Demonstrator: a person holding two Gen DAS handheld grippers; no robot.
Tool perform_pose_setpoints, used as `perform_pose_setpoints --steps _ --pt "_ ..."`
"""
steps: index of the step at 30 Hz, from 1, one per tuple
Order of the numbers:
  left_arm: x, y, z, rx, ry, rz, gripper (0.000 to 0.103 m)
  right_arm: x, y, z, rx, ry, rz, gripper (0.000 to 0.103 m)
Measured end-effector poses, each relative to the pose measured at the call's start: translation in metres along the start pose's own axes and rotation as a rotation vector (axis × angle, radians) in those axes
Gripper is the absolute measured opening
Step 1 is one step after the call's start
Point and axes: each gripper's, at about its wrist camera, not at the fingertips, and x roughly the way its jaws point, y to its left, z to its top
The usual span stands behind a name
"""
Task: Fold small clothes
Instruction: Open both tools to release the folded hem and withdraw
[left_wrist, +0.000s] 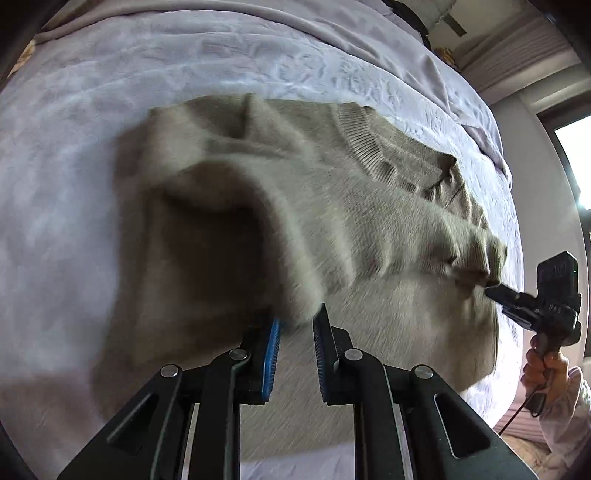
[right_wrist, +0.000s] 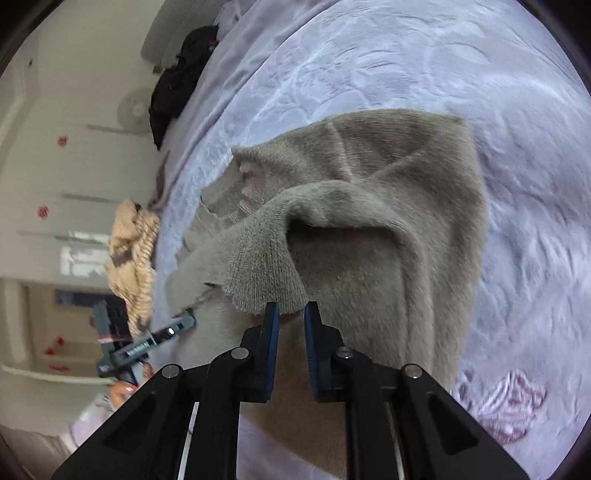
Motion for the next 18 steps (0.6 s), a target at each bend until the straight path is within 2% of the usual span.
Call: perform_pose_setpoints --steps 3,5,10,13,15,16,17,18 --pt "0.006 -0.013 0.016 0.011 -0.027 0.004 0.019 0.016 0.017 0.01 -0.079 0.024 -0.044 0.016" --pt "0.005 -0.018 0.029 0.002 -0.057 0.0 0.019 0.016 0.027 0.021 -0.102 -0.015 -0.019 0.016" --pt "-0.005 -0.016 0.069 -0.077 -0.167 0.015 0.019 0.004 0.027 0.057 -0.029 -0.13 0.021 0.016" --pt "-0.014 -0.01 0.084 -0.123 -0.205 0.051 0.019 -0.004 0.019 0.071 0.023 -0.156 0.011 0.018" --pt "-0.022 -0.009 0.087 -0.111 -0.214 0.091 0.019 -0.012 0.016 0.073 0.037 -0.167 0.004 0.022" --pt "-0.024 -0.008 0.086 -0.1 -0.215 0.111 0.029 -0.016 0.015 0.072 0.037 -0.173 0.001 0.027" --pt "-0.027 -0.007 0.083 -0.087 -0.213 0.136 0.045 -0.022 0.014 0.07 0.034 -0.178 -0.006 0.041" --pt "-0.031 -0.007 0.08 -0.076 -0.211 0.176 0.08 -0.025 0.014 0.068 0.027 -0.181 -0.021 0.058"
